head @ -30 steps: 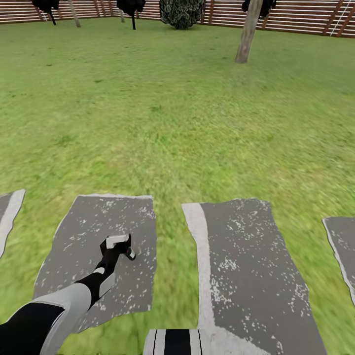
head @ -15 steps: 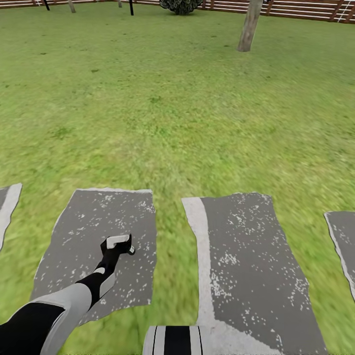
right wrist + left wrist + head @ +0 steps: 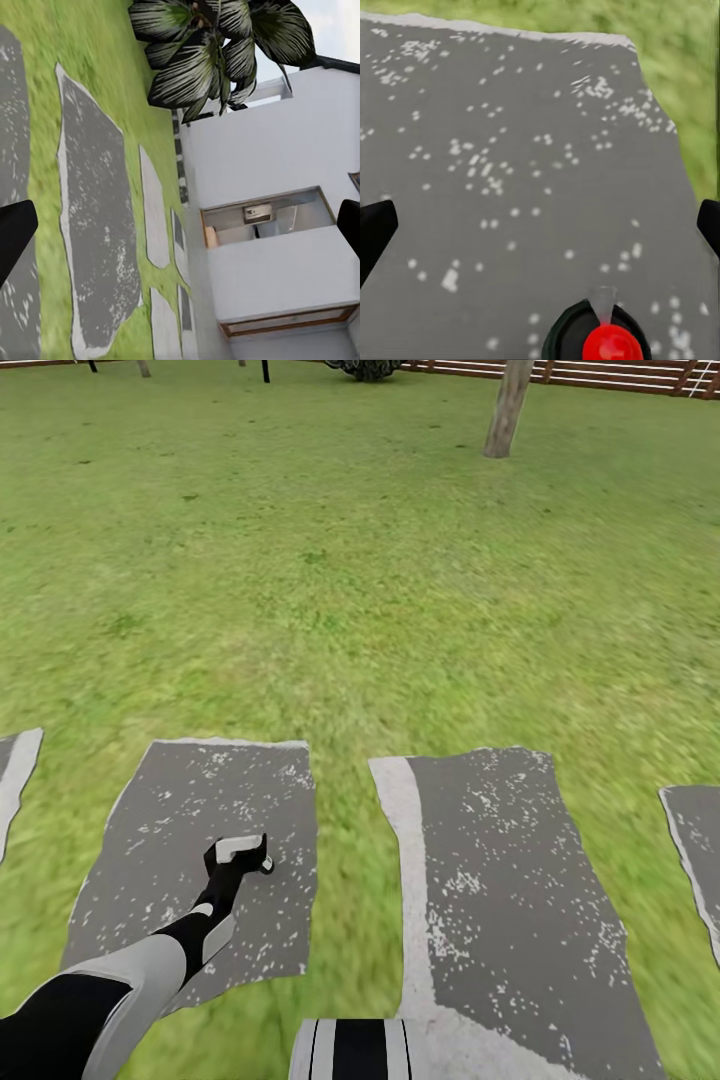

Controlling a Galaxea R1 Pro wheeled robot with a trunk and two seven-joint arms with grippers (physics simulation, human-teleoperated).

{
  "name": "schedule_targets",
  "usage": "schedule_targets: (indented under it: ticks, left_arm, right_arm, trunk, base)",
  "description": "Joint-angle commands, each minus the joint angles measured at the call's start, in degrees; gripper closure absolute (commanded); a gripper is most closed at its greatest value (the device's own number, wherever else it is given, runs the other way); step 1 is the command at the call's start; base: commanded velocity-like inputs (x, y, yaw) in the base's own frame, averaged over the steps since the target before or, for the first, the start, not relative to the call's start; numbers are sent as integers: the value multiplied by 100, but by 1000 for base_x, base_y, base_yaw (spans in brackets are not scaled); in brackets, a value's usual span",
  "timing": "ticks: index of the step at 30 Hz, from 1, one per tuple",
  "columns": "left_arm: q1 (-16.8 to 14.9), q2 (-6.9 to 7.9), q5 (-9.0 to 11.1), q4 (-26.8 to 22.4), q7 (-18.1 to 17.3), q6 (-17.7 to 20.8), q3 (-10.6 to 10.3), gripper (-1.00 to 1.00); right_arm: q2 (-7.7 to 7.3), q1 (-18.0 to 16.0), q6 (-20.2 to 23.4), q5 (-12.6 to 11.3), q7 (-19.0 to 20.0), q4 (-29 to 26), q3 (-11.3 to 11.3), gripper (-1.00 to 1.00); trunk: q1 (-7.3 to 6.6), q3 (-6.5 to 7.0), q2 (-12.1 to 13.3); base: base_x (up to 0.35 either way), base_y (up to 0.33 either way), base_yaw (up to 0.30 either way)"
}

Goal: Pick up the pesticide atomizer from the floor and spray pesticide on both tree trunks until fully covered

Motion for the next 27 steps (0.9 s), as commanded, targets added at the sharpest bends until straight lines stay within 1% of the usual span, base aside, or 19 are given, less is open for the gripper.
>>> schedule_targets:
  ticks: [1,4,6,9,18,22,27]
  left_arm:
    - [21,0,0,0,0,-173,1,-100]
    - [120,-2,0,0,1,-460,-1,-100]
    - [159,-7,0,0,1,-569,-3,-100]
    - [212,-63,-2,0,0,-752,-4,-100]
    - [370,-151,-8,0,5,-857,1,-100]
    - [463,-163,-9,-1,7,-865,2,-100]
    - [492,-167,-9,0,7,-866,3,-100]
  right_arm:
    - [0,0,0,0,1,0,0,-100]
    - [0,0,0,0,2,0,0,-100]
    - [0,0,0,0,3,0,0,-100]
    - [4,0,0,0,3,0,0,-100]
    - [1,0,0,-6,3,0,0,-100]
    - [1,0,0,-8,3,0,0,-100]
    - [1,0,0,-9,3,1,0,-100]
  trunk:
    - [0,0,0]
    - [0,0,0]
    - [0,0,0]
    - [0,0,0]
    - [0,0,0]
    - [0,0,0]
    - [0,0,0]
  base:
    - [0,0,0]
    - [0,0,0]
    - [0,0,0]
    - [0,0,0]
    - [0,0,0]
    - [0,0,0]
    - [0,0,0]
